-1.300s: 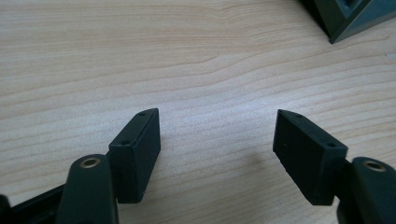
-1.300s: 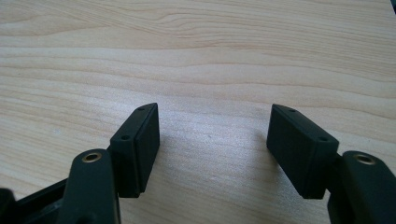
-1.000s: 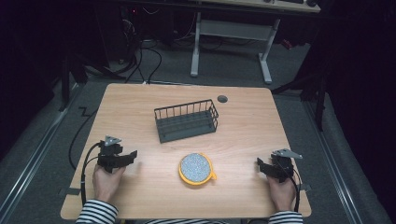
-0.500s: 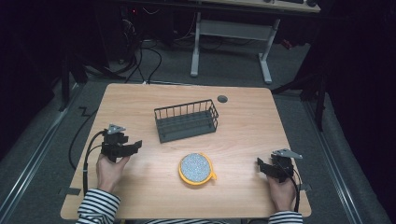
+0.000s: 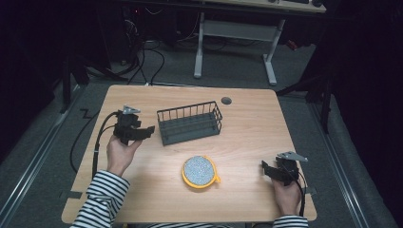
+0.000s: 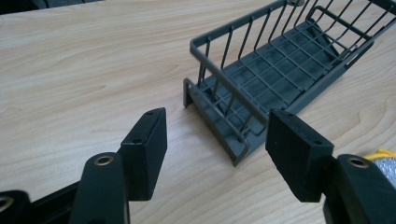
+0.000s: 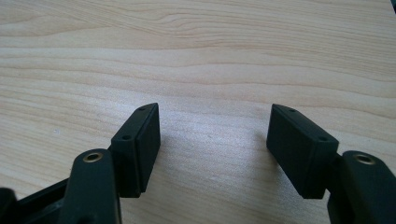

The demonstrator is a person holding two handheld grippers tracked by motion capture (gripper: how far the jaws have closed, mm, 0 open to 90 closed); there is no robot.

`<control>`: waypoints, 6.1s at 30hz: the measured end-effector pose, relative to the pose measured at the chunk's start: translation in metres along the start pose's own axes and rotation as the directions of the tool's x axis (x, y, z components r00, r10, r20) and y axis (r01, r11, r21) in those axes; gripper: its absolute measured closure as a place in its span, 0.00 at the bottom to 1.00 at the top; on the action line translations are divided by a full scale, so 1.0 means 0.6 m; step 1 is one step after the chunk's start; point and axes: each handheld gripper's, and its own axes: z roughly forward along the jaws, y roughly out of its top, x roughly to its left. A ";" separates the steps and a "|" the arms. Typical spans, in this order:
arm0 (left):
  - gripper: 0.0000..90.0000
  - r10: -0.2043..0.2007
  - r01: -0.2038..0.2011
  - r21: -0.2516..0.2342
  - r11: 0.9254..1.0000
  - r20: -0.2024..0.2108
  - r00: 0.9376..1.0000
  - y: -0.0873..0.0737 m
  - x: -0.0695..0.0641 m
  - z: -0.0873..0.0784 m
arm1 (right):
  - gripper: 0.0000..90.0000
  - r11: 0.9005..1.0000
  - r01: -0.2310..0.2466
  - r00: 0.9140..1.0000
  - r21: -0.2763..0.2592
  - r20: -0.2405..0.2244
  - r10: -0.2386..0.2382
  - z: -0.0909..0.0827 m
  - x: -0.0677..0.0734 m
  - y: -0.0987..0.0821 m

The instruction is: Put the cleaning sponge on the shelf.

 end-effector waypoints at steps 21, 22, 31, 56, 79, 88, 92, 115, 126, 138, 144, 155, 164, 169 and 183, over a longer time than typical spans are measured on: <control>0.43 -0.023 0.027 0.090 0.996 -0.047 0.999 0.072 0.006 0.098 | 0.40 1.000 0.001 1.000 -0.001 0.003 -0.001 -0.001 0.002 -0.001; 0.43 -0.024 0.028 0.099 0.995 -0.046 0.999 0.074 0.006 0.104 | 0.40 1.000 0.002 1.000 -0.001 0.002 -0.002 -0.001 0.002 -0.001; 0.51 -0.003 0.010 0.122 0.993 -0.053 0.999 0.076 -0.003 0.126 | 0.39 1.000 0.001 1.000 -0.001 0.002 -0.001 -0.001 0.002 -0.001; 0.70 0.007 0.002 0.148 0.989 -0.062 0.998 0.068 -0.008 0.133 | 0.39 1.000 0.004 1.000 0.000 -0.002 -0.004 -0.001 0.002 -0.001; 0.69 0.042 -0.035 0.131 0.991 -0.053 0.998 0.046 -0.022 0.116 | 0.39 1.000 0.004 1.000 0.000 -0.002 -0.004 -0.001 0.002 -0.001; 0.68 0.055 -0.048 0.130 0.990 -0.051 0.997 0.037 -0.032 0.106 | 0.39 1.000 0.004 1.000 0.000 -0.002 -0.004 -0.001 0.002 -0.001; 0.68 0.047 -0.041 0.120 0.992 -0.046 0.998 0.029 -0.036 0.101 | 0.39 1.000 0.004 1.000 0.000 -0.002 -0.004 -0.001 0.002 -0.001; 0.40 -0.005 0.007 0.077 0.997 -0.028 1.000 0.016 -0.041 0.066 | 0.38 1.000 0.002 1.000 -0.002 -0.009 -0.002 -0.001 0.000 -0.001; 0.37 -0.027 0.026 -0.029 0.999 -0.018 0.999 0.002 -0.032 -0.001 | 0.39 1.000 0.001 1.000 -0.003 -0.011 -0.001 -0.001 -0.001 -0.001; 0.37 -0.099 0.095 -0.092 0.991 -0.040 0.994 -0.064 0.008 -0.054 | 0.39 1.000 -0.003 1.000 -0.001 -0.003 0.003 -0.001 0.000 -0.001; 0.37 -0.141 0.139 -0.096 0.986 -0.024 0.990 -0.101 0.028 -0.064 | 0.38 1.000 0.007 1.000 0.001 -0.007 -0.007 0.000 0.002 -0.001; 0.39 -0.137 0.135 -0.043 0.990 -0.051 0.989 -0.165 0.027 -0.019 | 0.38 1.000 0.016 1.000 0.000 -0.018 -0.016 0.000 0.002 0.000; 0.38 -0.137 0.137 -0.006 0.991 -0.080 0.987 -0.205 0.021 0.024 | 0.38 1.000 0.012 1.000 0.001 -0.017 -0.012 0.000 0.002 0.000; 0.38 -0.132 0.131 -0.023 0.991 -0.112 0.985 -0.211 0.022 0.029 | 0.39 1.000 0.002 1.000 0.000 -0.019 -0.002 0.000 0.002 0.000; 0.35 -0.039 0.036 -0.020 0.999 -0.176 0.984 -0.225 0.010 0.042 | 0.43 0.999 0.009 0.998 0.047 -0.065 -0.006 -0.002 0.004 0.019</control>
